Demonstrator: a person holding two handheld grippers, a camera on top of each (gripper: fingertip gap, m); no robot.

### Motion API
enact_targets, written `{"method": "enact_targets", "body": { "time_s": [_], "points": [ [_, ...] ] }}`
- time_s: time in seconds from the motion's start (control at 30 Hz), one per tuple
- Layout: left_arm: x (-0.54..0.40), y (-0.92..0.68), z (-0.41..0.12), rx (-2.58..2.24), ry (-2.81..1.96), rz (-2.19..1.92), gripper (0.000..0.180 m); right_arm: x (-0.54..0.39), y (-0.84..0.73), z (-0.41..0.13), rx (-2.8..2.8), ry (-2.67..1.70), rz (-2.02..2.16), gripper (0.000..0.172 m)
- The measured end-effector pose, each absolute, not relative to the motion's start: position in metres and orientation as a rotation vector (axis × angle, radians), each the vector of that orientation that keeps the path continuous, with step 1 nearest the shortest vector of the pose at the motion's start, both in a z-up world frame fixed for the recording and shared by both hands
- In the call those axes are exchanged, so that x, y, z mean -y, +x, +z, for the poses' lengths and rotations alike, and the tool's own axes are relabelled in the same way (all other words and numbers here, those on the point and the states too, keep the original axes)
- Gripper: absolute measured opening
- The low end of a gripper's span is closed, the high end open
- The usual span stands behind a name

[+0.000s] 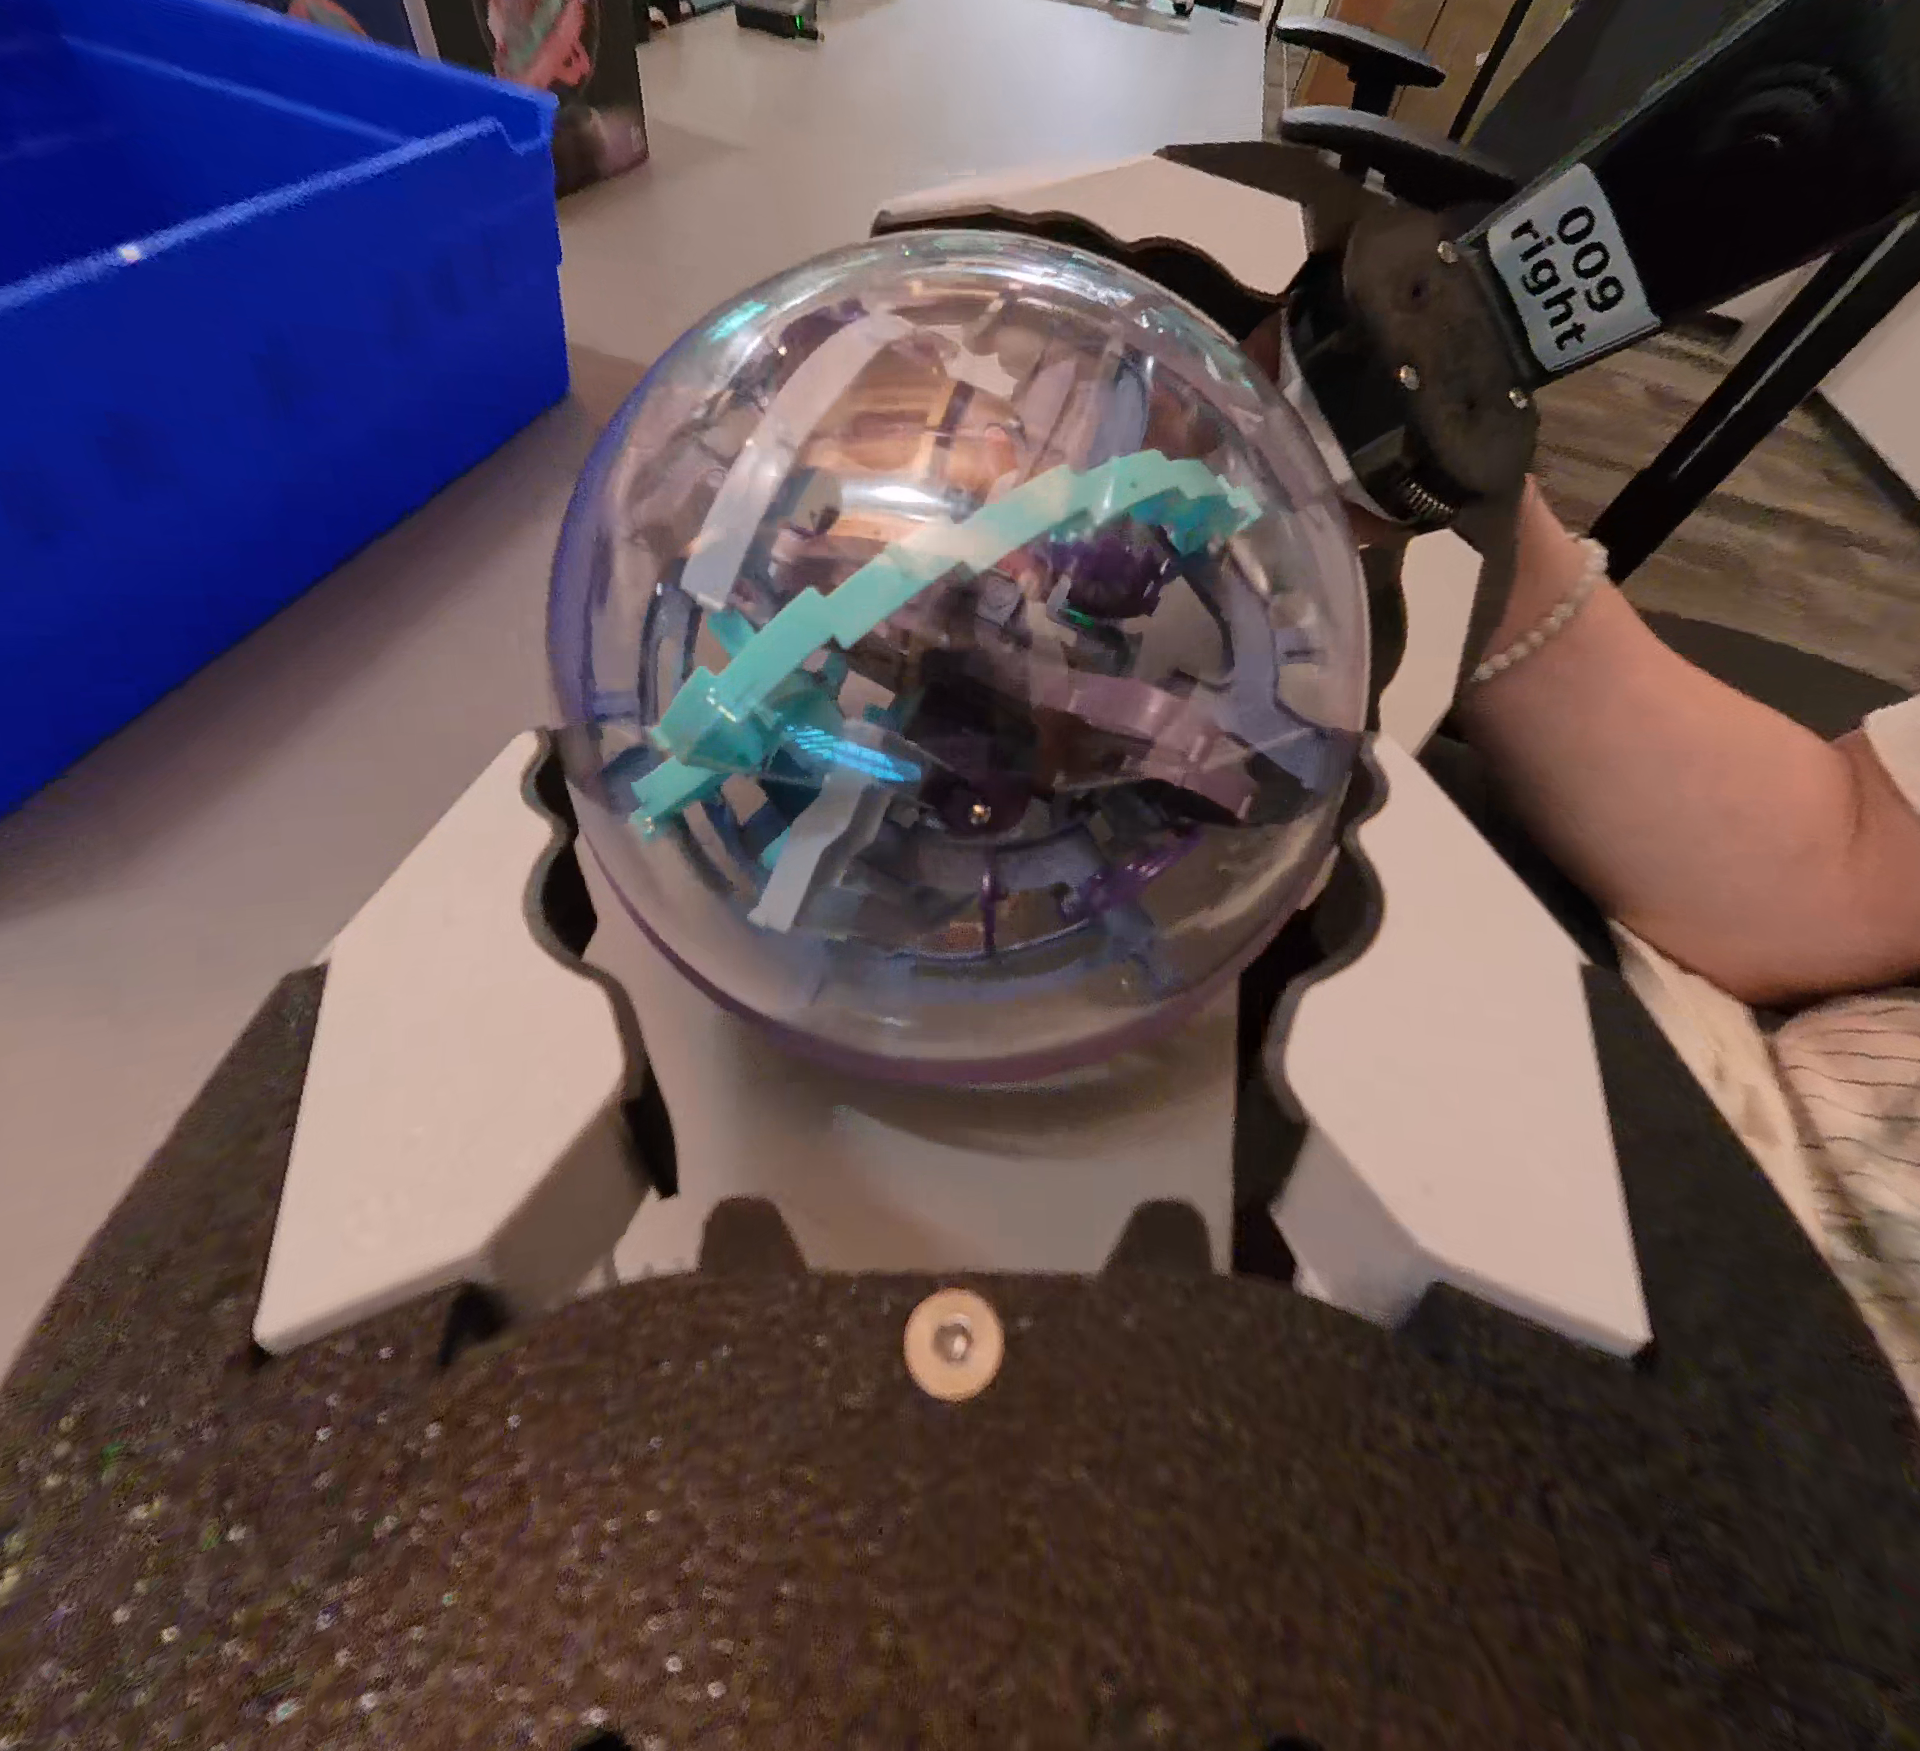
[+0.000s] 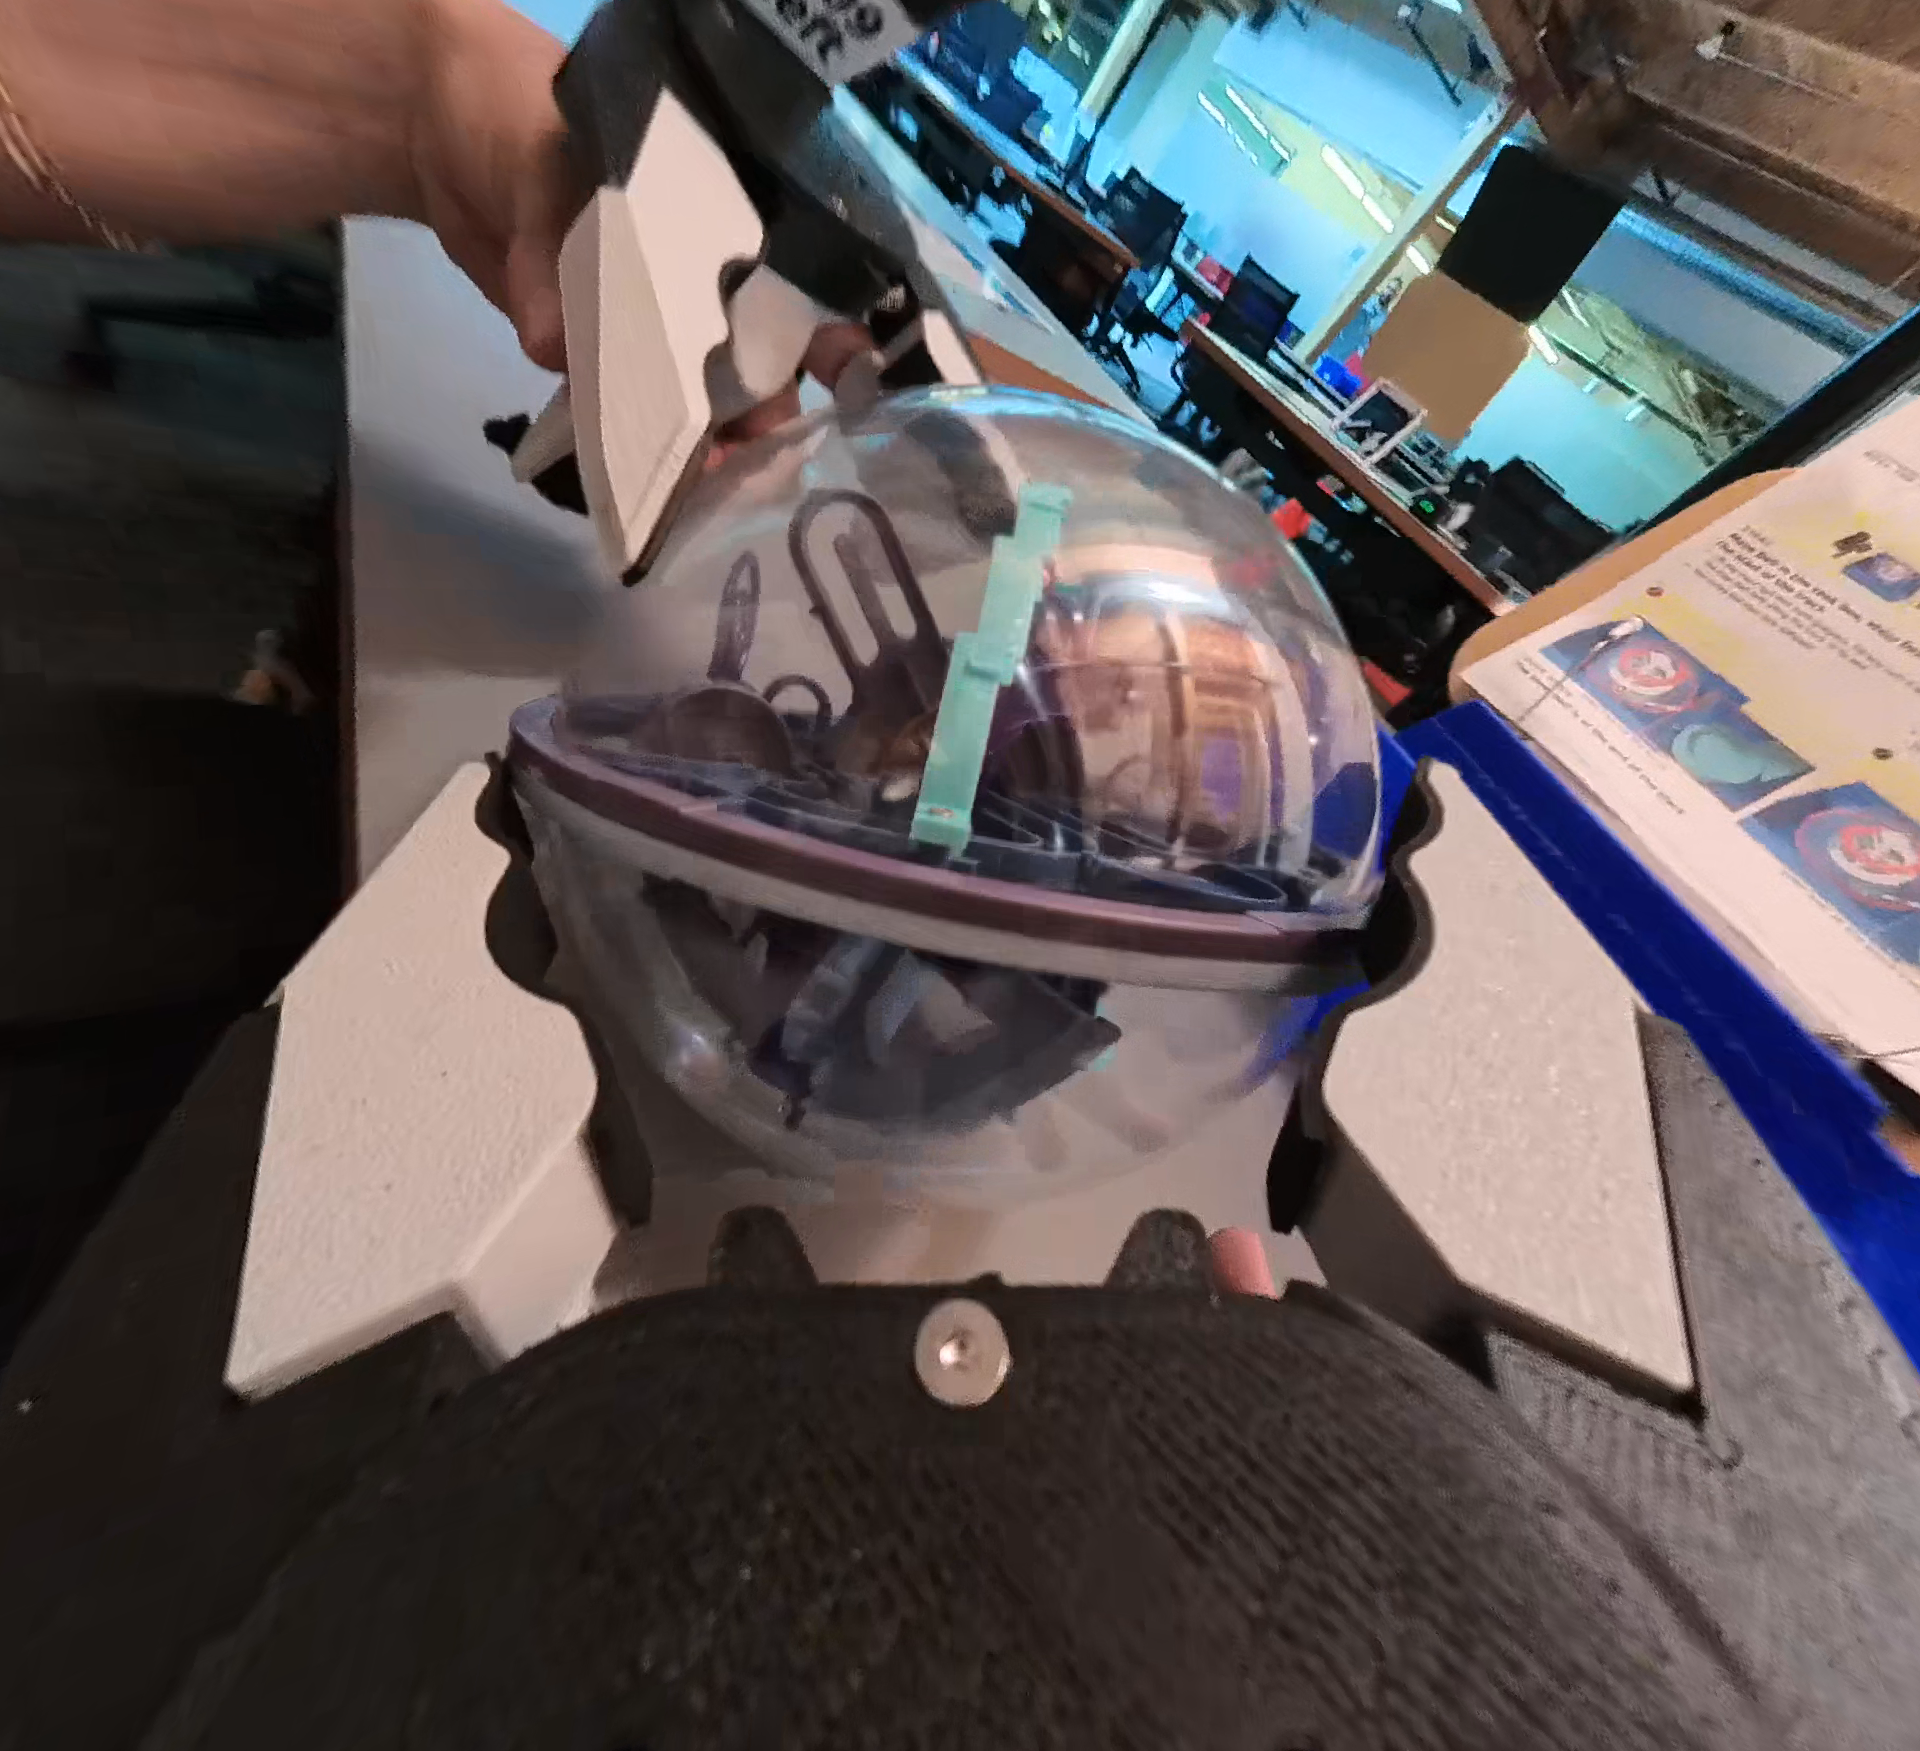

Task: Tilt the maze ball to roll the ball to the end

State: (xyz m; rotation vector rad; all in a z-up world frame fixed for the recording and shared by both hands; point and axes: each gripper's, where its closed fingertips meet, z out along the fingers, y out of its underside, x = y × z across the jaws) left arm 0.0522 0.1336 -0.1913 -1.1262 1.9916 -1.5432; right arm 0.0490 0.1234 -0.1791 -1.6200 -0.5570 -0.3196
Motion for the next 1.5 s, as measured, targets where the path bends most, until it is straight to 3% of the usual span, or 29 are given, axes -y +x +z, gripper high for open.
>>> {"method": "enact_targets", "body": {
  "time_s": [0.03,0.13,0.33,0.4,0.53,0.6,0.73,1.07,1.33,1.4,1.5],
  "points": [
    [-0.132,0.051,-0.193,-2.017,-1.151,-1.54,0.14,-0.122,0.047,-0.176,0.526,-1.6,-0.26,0.155],
    [-0.128,0.046,-0.202,-2.098,-1.038,-1.452,0.145,-0.115,0.045,-0.171,0.484,-1.56,-0.132,0.143],
    [-0.128,0.051,-0.185,-1.983,-0.827,-1.437,0.151,-0.115,0.046,-0.171,0.468,-1.561,-0.113,0.143],
    [-0.121,0.046,-0.178,-1.965,-0.726,-1.492,0.144,-0.114,0.043,-0.173,0.472,-1.569,-0.083,0.143],
    [-0.114,0.033,-0.161,-1.913,-0.712,-1.75,0.153,-0.111,0.038,-0.175,0.513,-1.571,-0.084,0.143],
    [-0.116,0.027,-0.155,-1.893,-0.678,-1.808,0.148,-0.111,0.036,-0.176,0.522,-1.573,-0.075,0.142],
    [-0.114,0.023,-0.167,-1.953,-0.515,-1.651,0.157,-0.113,0.035,-0.176,0.487,-1.574,-0.014,0.141],
    [-0.127,0.038,-0.216,-2.164,-0.646,-1.215,0.157,-0.109,0.04,-0.152,0.422,-1.465,-0.015,0.136],
    [-0.117,0.031,-0.198,-2.148,-0.742,-1.401,0.145,-0.096,0.04,-0.168,0.495,-1.629,-0.092,0.143],
    [-0.121,0.037,-0.188,-2.072,-0.66,-1.346,0.158,-0.098,0.039,-0.167,0.508,-1.612,-0.107,0.142],
    [-0.114,0.036,-0.177,-2.012,-0.401,-1.205,0.156,-0.105,0.041,-0.164,0.467,-1.59,-0.1,0.142]
  ]
}}
